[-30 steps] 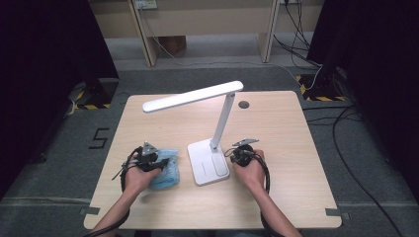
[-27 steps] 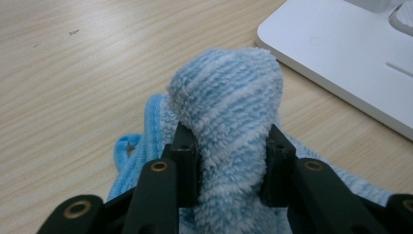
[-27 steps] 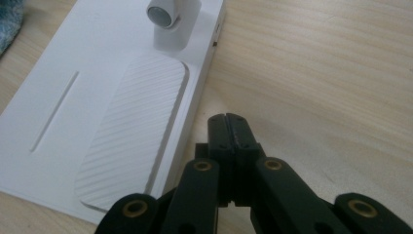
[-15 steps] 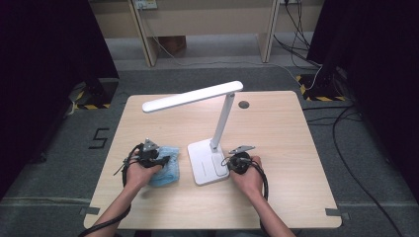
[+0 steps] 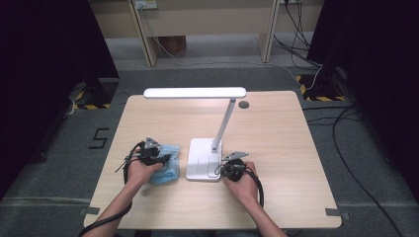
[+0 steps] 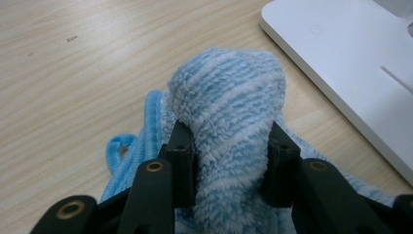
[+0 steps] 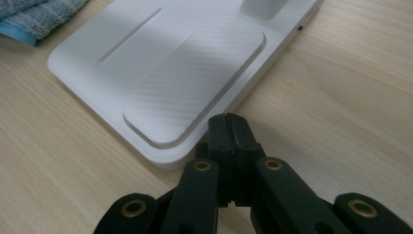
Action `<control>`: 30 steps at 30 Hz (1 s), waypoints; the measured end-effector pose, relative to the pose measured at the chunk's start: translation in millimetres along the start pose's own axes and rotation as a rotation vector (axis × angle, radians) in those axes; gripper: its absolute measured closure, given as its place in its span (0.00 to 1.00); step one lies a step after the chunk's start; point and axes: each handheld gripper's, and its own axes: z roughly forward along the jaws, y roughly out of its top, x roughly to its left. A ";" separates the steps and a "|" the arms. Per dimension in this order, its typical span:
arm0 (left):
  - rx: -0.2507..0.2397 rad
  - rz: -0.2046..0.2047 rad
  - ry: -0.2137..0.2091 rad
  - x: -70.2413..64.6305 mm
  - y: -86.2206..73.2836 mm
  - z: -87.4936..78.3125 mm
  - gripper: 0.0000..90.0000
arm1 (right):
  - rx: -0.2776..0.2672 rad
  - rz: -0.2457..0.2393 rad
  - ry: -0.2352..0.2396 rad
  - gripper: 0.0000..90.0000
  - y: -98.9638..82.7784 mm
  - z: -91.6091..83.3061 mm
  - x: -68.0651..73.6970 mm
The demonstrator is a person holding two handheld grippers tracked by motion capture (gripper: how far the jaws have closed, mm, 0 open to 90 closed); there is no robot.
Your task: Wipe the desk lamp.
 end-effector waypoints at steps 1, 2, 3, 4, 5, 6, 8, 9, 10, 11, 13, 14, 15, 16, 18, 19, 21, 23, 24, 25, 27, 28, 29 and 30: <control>-0.002 0.000 -0.001 0.2 0.2 0.5 0.69 | 0.000 -0.001 0.005 1.00 -0.1 0.3 1.4; -0.001 0.005 -0.003 0.7 0.5 0.8 0.69 | 0.000 0.000 0.007 1.00 -0.1 0.8 2.6; -0.003 0.004 -0.005 0.8 0.6 1.1 0.69 | 0.000 -0.009 0.009 1.00 -0.1 1.1 2.6; -0.004 0.005 -0.009 1.1 0.8 1.5 0.68 | 0.001 -0.007 0.010 1.00 -0.3 1.2 2.7; -0.006 0.003 -0.011 1.5 0.8 1.8 0.68 | -0.001 -0.004 0.013 0.98 -0.7 1.4 2.6; -0.008 0.002 -0.012 1.8 0.9 1.7 0.67 | -0.004 0.000 0.014 0.96 -1.0 1.3 2.1; -0.020 0.002 -0.016 1.9 1.0 1.6 0.65 | -0.017 0.015 0.009 0.89 -2.1 1.0 0.6; -0.027 0.003 -0.018 1.9 1.1 1.5 0.64 | -0.030 0.025 0.003 0.85 -2.6 1.0 -0.4; -0.034 0.002 -0.017 2.1 1.1 1.1 0.62 | -0.044 0.031 0.004 0.82 -2.9 0.7 -1.9; -0.038 0.002 -0.018 2.3 1.1 0.6 0.61 | -0.056 0.043 -0.001 0.79 -3.1 -0.2 -3.0; -0.050 0.000 -0.015 2.1 1.2 -0.9 0.57 | -0.083 0.044 -0.020 0.74 -3.5 -3.2 -7.5; -0.053 -0.006 -0.013 1.7 1.4 -1.7 0.54 | -0.097 0.046 -0.023 0.72 -3.5 -4.0 -9.2; -0.057 -0.010 -0.016 1.5 1.7 -2.7 0.50 | -0.108 0.048 -0.030 0.70 -3.3 -5.6 -11.1; -0.061 -0.013 -0.015 1.0 1.8 -3.8 0.47 | -0.113 0.048 -0.037 0.67 -3.1 -7.3 -13.1; -0.076 -0.016 -0.008 0.1 2.2 -6.5 0.43 | -0.136 0.057 -0.050 0.63 -2.9 -10.2 -16.8; -0.081 -0.019 -0.004 -0.3 2.8 -8.6 0.40 | -0.143 0.059 -0.054 0.62 -3.0 -11.8 -19.0; -0.091 -0.022 0.003 -0.8 4.1 -13.0 0.34 | -0.155 0.074 -0.059 0.60 -3.6 -14.9 -22.6; -0.108 -0.022 0.003 -1.3 5.1 -18.3 0.31 | -0.168 0.078 -0.063 0.57 -4.6 -18.1 -26.4; -0.114 -0.019 0.003 -1.2 5.4 -21.4 0.30 | -0.173 0.082 -0.064 0.56 -5.5 -20.0 -28.2; -0.123 -0.021 0.002 -1.0 5.3 -24.7 0.29 | -0.178 0.084 -0.069 0.55 -6.6 -21.7 -30.1; -0.142 -0.028 0.001 -0.3 4.1 -31.8 0.29 | -0.183 0.084 -0.082 0.53 -9.9 -25.6 -34.0; -0.152 -0.030 -0.001 0.3 2.8 -35.1 0.29 | -0.188 0.083 -0.084 0.53 -11.9 -27.4 -36.3; -0.158 -0.034 -0.003 0.9 0.9 -39.1 0.29 | -0.190 0.086 -0.090 0.53 -14.2 -29.3 -38.7; -0.163 -0.036 -0.004 1.5 -0.9 -42.1 0.28 | -0.189 0.088 -0.095 0.52 -17.0 -31.6 -41.7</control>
